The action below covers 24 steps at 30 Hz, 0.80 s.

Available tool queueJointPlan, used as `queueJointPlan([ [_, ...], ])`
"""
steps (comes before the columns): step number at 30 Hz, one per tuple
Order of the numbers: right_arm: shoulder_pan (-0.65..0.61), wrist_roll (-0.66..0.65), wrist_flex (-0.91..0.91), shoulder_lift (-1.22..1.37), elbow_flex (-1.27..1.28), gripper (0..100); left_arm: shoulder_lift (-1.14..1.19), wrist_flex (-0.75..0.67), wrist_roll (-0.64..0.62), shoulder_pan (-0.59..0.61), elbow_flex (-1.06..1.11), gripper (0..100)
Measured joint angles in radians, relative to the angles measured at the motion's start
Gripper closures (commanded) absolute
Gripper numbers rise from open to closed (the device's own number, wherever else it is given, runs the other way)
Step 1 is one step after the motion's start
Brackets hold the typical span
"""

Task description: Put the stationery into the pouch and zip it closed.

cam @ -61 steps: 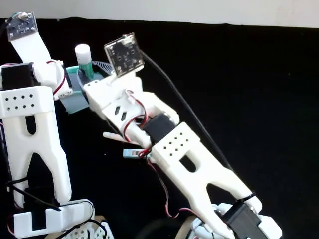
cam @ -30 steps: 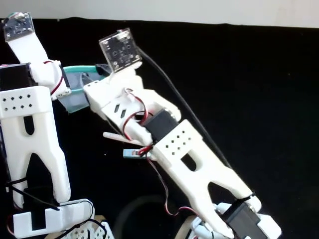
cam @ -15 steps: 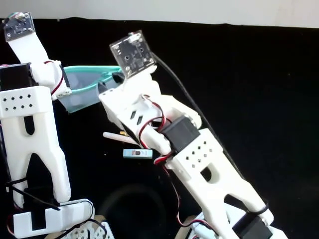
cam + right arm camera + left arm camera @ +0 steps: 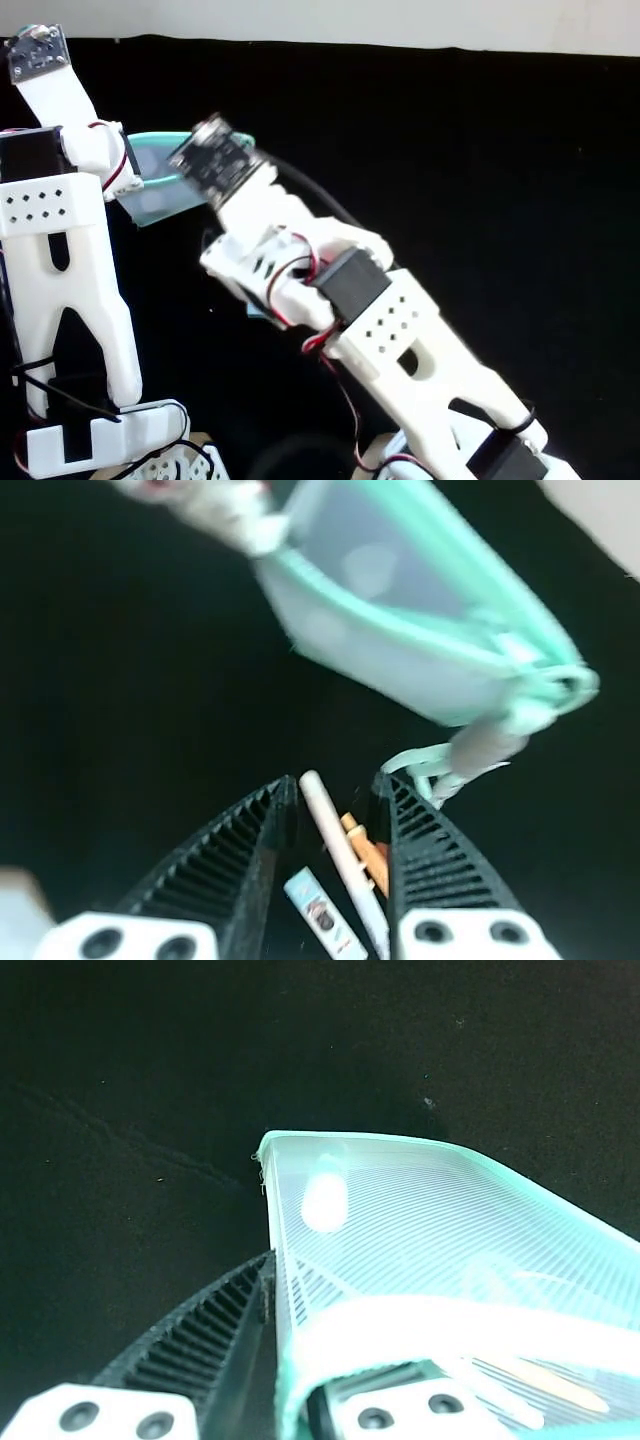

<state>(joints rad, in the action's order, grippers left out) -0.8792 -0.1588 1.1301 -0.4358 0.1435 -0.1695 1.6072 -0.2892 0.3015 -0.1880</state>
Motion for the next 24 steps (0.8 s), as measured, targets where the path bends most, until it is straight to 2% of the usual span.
queueJointPlan([
  [15,-0.031,-0.180,0.006,0.058,0.261,86.8,0.000,-0.018,0.000,0.000,0.000,99],
  [24,-0.031,-0.272,-0.123,0.086,0.454,86.8,0.000,-0.018,0.000,0.000,0.000,99],
])
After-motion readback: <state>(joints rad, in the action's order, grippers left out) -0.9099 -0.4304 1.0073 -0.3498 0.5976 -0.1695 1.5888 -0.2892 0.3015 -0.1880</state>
